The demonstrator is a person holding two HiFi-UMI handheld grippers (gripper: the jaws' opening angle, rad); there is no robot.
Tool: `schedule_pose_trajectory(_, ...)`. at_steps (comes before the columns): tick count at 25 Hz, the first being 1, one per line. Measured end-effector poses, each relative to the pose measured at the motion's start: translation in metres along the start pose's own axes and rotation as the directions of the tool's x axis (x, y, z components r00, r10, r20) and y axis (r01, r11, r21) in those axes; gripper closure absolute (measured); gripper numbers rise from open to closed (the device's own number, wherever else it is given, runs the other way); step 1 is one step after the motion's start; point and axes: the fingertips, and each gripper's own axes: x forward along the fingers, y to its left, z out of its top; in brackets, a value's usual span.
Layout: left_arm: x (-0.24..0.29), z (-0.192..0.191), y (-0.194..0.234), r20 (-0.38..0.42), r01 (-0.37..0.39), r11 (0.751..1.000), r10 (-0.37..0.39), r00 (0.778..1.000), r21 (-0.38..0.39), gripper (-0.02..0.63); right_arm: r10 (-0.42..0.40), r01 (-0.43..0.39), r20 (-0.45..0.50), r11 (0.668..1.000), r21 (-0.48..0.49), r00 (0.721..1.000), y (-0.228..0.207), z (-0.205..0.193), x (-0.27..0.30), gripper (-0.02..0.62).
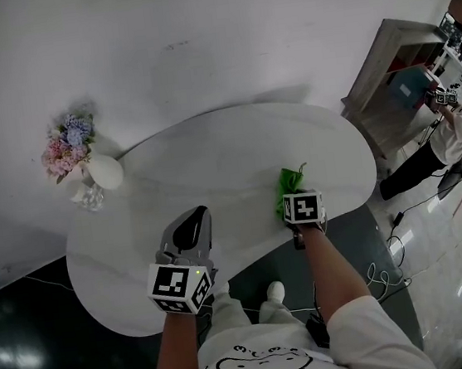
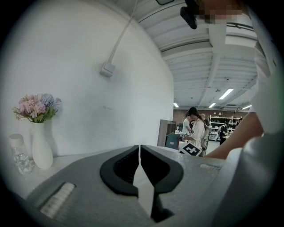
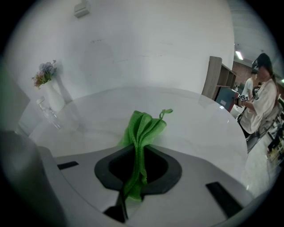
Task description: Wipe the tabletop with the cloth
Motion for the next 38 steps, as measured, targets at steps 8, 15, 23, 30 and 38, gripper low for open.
schedule_pose_trajectory(8, -0.004, 0.000, -0.026, 0.006, -0.010, 1.000, 0.010, 1.000, 0.013, 0.586, 0.006, -0.007, 0.013, 1.000, 0.009, 1.000, -0.020, -0.028, -0.023, 0.554)
schedule_pose_trajectory(15, -0.010, 0.005, -0.047, 0.029, -0.052, 0.999, 0.052, 0.998, 0.010, 0.586, 0.005, -0.005, -0.018, 1.000, 0.022, 1.000, -0.039, -0.053, -0.044, 0.554)
schedule_pose_trajectory(23, -0.024, 0.012, -0.051, 0.068, -0.103, 0.995, 0.102, 0.992, 0.012, 0.586, -0.004, -0.001, -0.123, 0.999, -0.038, 0.992, -0.068, -0.082, -0.066, 0.554)
schedule_pose_trajectory(30, -0.050, 0.024, -0.017, 0.099, -0.188, 0.982, 0.187, 0.977, 0.001, 0.586, 0.074, -0.088, -0.163, 0.993, -0.081, 0.984, -0.063, -0.072, -0.091, 0.554)
schedule_pose_trajectory(38, -0.091, 0.028, 0.053, 0.114, -0.299, 0.954, 0.300, 0.947, -0.030, 0.586, 0.211, -0.204, 0.004, 0.952, -0.227, 0.978, 0.022, 0.014, -0.117, 0.552)
